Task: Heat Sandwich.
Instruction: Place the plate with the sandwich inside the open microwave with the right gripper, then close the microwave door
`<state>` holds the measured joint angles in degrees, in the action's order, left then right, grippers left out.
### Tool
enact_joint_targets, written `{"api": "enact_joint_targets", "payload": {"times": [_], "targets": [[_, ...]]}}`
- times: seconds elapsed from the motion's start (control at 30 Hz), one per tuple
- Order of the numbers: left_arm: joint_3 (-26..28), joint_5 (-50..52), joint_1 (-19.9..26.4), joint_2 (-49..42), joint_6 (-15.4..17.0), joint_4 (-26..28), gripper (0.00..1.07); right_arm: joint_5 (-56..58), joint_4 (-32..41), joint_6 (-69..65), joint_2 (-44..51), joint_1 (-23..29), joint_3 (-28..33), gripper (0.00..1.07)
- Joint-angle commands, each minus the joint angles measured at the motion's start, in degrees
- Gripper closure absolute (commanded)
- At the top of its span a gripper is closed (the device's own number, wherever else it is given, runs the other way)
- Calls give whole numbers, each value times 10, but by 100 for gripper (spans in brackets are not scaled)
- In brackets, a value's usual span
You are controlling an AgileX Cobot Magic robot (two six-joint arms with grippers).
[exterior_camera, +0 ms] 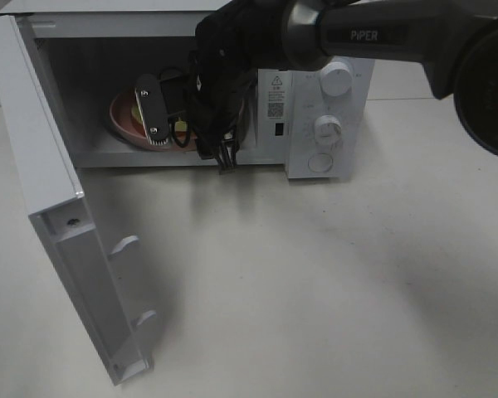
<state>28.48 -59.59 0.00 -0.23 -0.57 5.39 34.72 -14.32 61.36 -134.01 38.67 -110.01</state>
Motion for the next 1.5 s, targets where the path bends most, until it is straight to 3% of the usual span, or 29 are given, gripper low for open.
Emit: {"api": "enact_joint_targets", "payload": {"times": [0.03,0.63,0.93,1.5], "targets": [[-2,3,-2,-11,-1,5,10,-1,-2,-23,9,-1,0,41],[-2,3,-2,-11,-1,5,10,-124,-4,-44,115,1,190,39],[-2,3,-2,-11,-1,5,10,-169,-10,-103,181,1,278,23],[-2,3,-2,-11,-1,5,10,-195,-7,-182,339,1,466,26]]}}
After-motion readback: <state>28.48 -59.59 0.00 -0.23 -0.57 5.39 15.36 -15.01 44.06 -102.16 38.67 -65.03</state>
